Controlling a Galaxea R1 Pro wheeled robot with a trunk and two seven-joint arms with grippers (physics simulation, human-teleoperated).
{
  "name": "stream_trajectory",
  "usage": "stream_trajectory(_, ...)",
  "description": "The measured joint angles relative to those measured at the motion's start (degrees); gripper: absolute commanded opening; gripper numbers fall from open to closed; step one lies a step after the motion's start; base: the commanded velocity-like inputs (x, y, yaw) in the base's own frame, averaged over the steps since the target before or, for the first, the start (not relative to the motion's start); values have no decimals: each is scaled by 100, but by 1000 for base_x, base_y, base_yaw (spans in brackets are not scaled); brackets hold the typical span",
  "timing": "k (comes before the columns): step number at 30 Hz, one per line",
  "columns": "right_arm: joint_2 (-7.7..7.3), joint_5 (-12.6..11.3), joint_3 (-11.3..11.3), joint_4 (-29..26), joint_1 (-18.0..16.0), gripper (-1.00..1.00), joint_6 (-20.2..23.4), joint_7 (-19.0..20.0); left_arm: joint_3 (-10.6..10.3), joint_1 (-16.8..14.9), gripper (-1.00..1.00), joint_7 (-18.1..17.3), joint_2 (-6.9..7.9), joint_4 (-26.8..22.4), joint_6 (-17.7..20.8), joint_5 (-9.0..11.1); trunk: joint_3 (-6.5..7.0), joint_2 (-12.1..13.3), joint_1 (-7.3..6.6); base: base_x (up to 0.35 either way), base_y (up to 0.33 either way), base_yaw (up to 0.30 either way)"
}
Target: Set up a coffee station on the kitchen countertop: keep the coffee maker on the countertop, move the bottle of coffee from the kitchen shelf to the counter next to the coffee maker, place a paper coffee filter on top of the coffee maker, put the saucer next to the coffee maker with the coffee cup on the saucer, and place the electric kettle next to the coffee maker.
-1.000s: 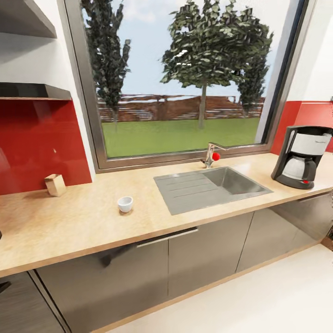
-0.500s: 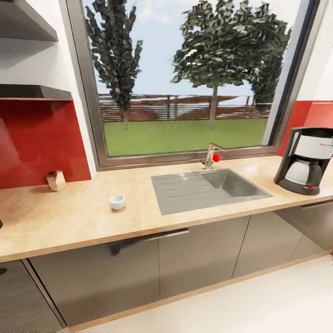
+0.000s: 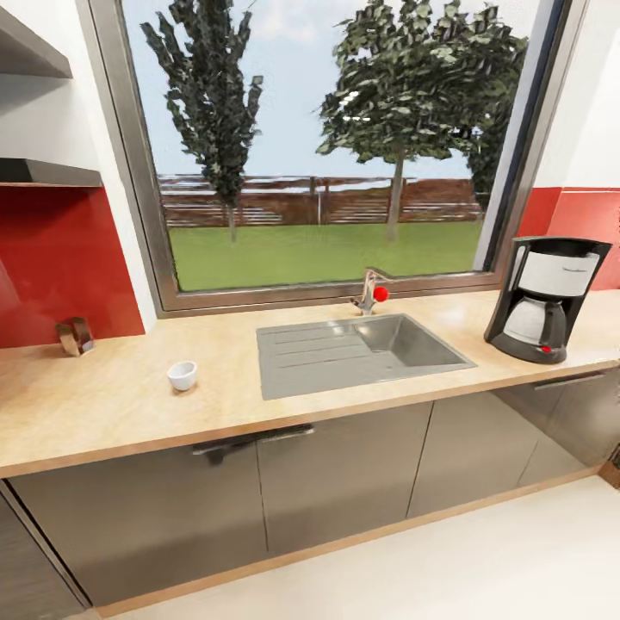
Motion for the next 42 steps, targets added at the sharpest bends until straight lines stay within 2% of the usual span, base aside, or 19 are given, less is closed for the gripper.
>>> stream_trajectory(12,9,0,0,0,0,-100,3,0,0,0,100,2,0,-3,-1,2,-20,0,-2,98,-292,211)
stream_trajectory(30,11,0,0,0,0,-100,0,0,0,0,100,1,0,2,-7,0,-21,0,-2,237,-238,9)
stream_trajectory(42,1,0,0,0,0,-100,0,0,-5,0,100,1,-11,42,-8,-7,-21,0,0,46,-316,0)
